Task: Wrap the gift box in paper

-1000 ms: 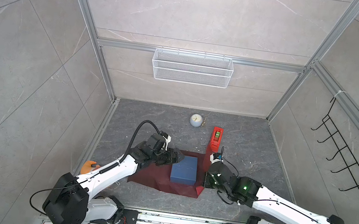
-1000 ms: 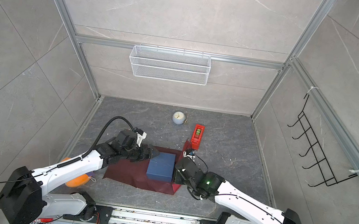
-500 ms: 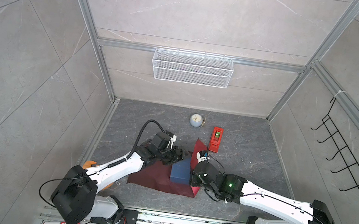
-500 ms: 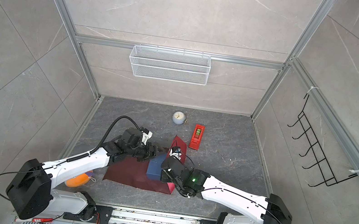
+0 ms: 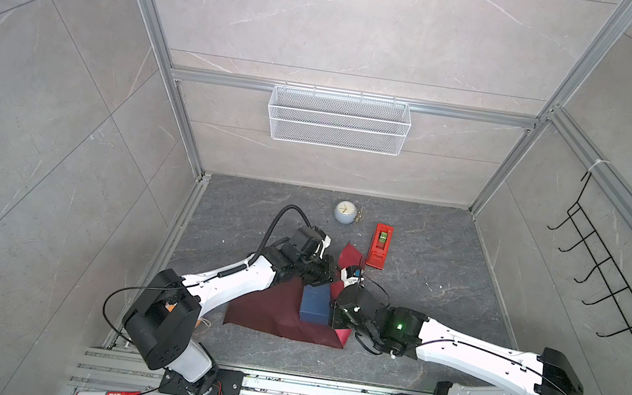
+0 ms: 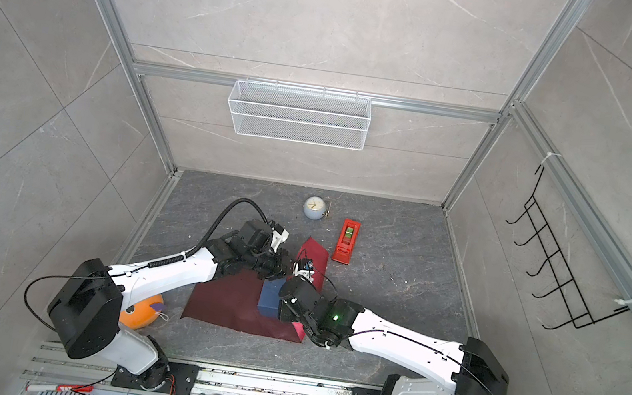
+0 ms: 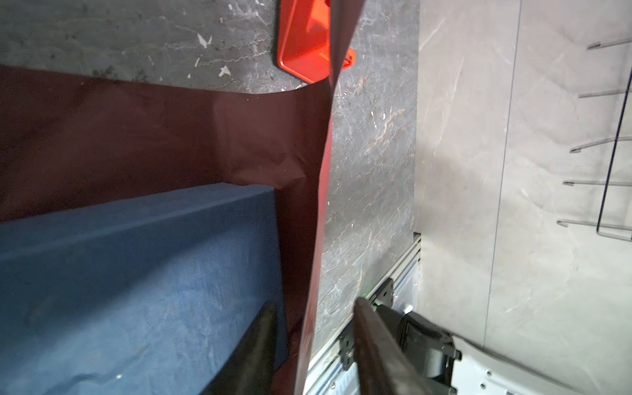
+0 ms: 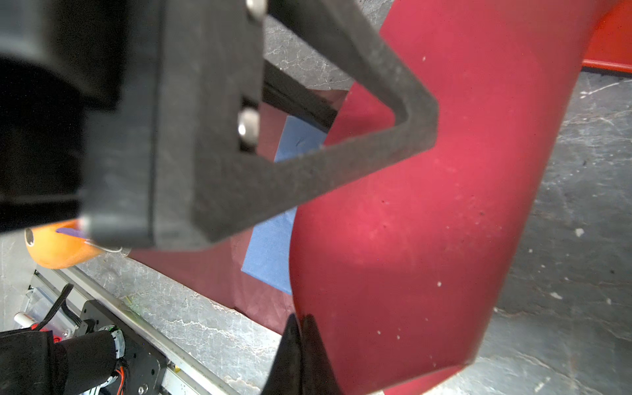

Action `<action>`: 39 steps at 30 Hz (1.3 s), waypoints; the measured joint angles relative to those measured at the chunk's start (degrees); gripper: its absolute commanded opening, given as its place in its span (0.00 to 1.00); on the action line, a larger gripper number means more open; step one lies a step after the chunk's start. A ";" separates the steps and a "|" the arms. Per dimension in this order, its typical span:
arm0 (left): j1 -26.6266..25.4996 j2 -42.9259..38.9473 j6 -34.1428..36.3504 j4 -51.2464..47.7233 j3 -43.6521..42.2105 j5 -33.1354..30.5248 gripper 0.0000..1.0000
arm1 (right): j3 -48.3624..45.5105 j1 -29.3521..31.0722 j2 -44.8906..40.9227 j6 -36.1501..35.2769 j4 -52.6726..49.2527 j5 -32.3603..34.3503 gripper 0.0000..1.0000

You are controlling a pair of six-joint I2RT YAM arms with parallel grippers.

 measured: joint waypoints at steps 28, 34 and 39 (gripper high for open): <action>1.46 -5.84 2.23 1.16 -7.48 -3.06 0.00 | 6.38 -12.59 -9.46 -13.66 -12.57 -13.97 0.82; 2.51 -8.70 2.16 1.95 -11.26 -4.20 0.00 | 6.12 -22.51 -8.00 -13.75 -12.81 -18.80 0.83; 4.39 -10.75 2.19 2.01 -13.49 -4.39 0.00 | 5.62 -26.47 -2.34 -13.35 -12.28 -21.53 0.84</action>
